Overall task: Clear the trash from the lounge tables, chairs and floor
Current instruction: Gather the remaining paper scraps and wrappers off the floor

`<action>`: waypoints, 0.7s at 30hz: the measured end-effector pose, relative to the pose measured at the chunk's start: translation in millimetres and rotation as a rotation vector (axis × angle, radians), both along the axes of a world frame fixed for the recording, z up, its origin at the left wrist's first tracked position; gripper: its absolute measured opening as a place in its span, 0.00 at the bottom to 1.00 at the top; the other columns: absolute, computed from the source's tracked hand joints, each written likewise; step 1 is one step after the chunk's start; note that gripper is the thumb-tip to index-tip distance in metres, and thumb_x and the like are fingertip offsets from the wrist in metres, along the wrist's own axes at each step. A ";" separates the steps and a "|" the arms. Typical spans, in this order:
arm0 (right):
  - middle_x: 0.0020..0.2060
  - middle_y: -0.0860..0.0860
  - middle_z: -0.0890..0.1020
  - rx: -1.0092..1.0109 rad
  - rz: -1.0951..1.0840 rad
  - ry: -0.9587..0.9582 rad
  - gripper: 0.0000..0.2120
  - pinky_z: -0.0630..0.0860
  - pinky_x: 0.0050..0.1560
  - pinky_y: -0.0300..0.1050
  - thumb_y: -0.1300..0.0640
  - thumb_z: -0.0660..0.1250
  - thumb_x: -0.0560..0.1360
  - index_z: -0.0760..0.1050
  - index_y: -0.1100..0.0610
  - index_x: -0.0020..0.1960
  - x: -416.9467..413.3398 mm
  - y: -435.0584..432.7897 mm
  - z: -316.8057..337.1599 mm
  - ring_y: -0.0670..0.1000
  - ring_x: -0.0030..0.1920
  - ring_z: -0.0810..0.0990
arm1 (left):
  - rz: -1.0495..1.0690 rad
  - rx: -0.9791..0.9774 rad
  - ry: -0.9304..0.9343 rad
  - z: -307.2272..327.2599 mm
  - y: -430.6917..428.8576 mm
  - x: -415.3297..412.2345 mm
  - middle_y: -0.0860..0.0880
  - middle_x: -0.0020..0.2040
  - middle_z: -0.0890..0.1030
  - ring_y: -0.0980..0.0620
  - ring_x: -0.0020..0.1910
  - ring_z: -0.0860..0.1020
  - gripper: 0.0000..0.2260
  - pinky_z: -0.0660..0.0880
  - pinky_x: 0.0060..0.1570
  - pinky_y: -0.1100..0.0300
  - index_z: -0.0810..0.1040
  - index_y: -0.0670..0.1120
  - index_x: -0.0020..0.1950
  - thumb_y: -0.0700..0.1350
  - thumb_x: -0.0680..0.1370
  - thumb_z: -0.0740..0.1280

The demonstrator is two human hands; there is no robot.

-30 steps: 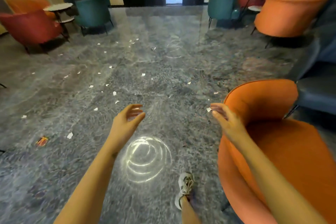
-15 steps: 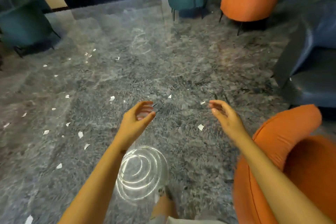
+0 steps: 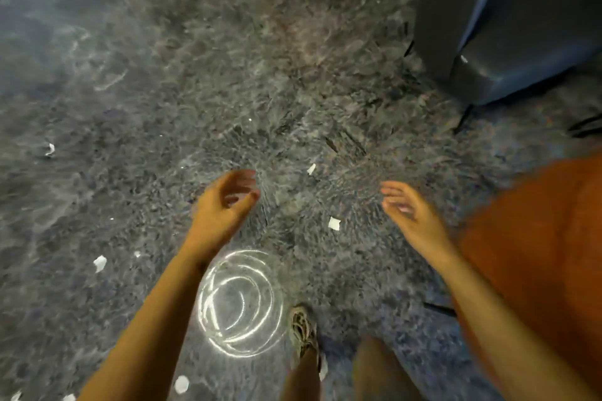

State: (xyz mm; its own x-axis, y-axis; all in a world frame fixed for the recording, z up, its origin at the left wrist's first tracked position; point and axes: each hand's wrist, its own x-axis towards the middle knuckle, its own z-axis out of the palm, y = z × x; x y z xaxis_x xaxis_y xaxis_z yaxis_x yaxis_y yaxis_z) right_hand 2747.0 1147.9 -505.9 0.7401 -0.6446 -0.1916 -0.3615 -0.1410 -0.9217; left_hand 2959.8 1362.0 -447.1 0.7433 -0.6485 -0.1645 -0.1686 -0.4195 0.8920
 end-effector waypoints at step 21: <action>0.52 0.49 0.77 -0.046 -0.094 0.217 0.22 0.69 0.51 0.35 0.66 0.74 0.68 0.73 0.56 0.59 121.1 -87.6 -502.3 0.52 0.51 0.77 | -0.306 0.177 0.007 -512.8 -222.4 166.2 0.50 0.47 0.80 0.53 0.46 0.78 0.11 0.74 0.47 0.63 0.77 0.49 0.53 0.37 0.73 0.70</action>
